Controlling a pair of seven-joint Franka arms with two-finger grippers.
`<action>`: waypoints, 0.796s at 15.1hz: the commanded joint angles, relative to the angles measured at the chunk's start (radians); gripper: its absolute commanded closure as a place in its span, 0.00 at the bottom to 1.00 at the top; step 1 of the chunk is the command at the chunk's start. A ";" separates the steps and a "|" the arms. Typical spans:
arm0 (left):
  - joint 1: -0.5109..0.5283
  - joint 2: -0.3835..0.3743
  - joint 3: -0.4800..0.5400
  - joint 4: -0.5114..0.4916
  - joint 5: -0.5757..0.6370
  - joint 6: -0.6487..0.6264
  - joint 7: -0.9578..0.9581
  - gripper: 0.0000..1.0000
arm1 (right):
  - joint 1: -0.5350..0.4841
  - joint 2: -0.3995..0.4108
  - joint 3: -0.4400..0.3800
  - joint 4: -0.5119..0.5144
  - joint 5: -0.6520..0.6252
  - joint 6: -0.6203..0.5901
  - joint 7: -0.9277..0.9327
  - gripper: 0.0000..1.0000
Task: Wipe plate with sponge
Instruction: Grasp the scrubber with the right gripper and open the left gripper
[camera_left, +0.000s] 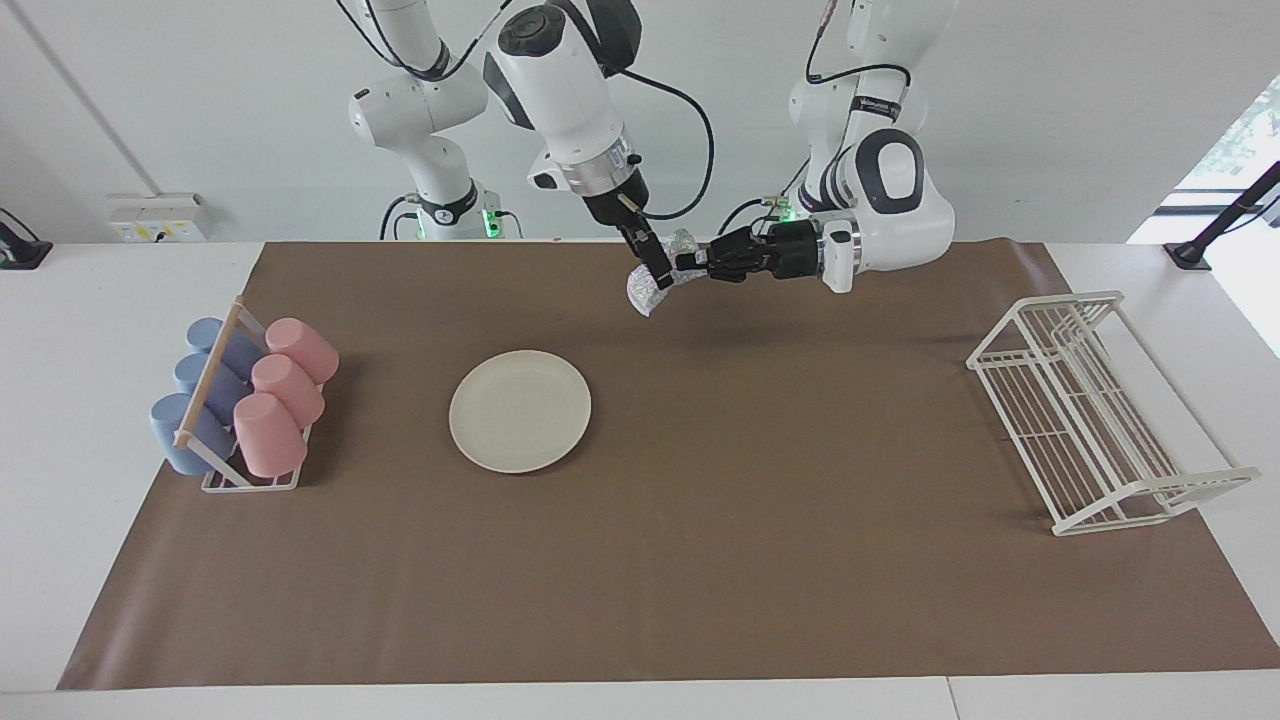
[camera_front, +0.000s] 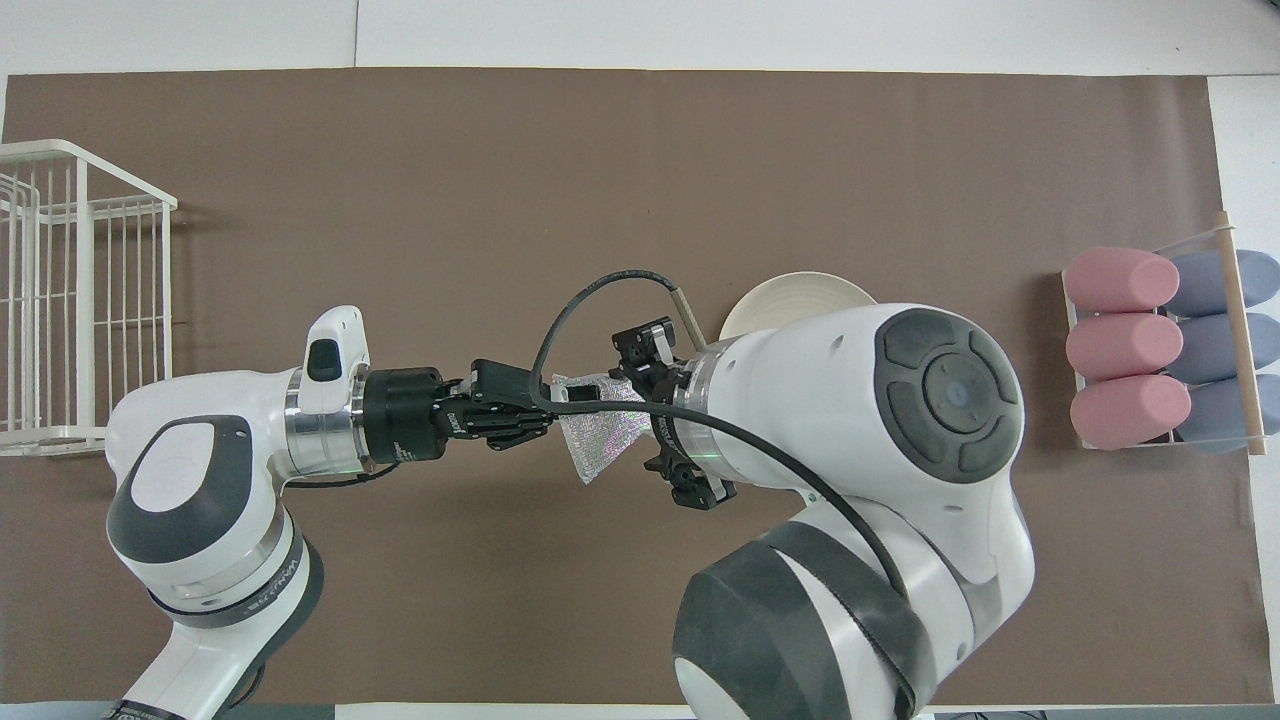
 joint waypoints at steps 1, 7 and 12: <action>-0.013 -0.033 0.015 -0.034 -0.020 -0.011 0.014 1.00 | -0.003 -0.010 0.004 -0.023 0.021 0.054 0.007 0.61; -0.015 -0.033 0.015 -0.034 -0.020 -0.013 0.014 1.00 | 0.000 -0.010 0.004 -0.032 0.021 0.104 0.003 1.00; -0.015 -0.034 0.016 -0.034 -0.015 -0.011 0.011 1.00 | 0.000 -0.008 0.004 -0.032 0.021 0.102 0.001 1.00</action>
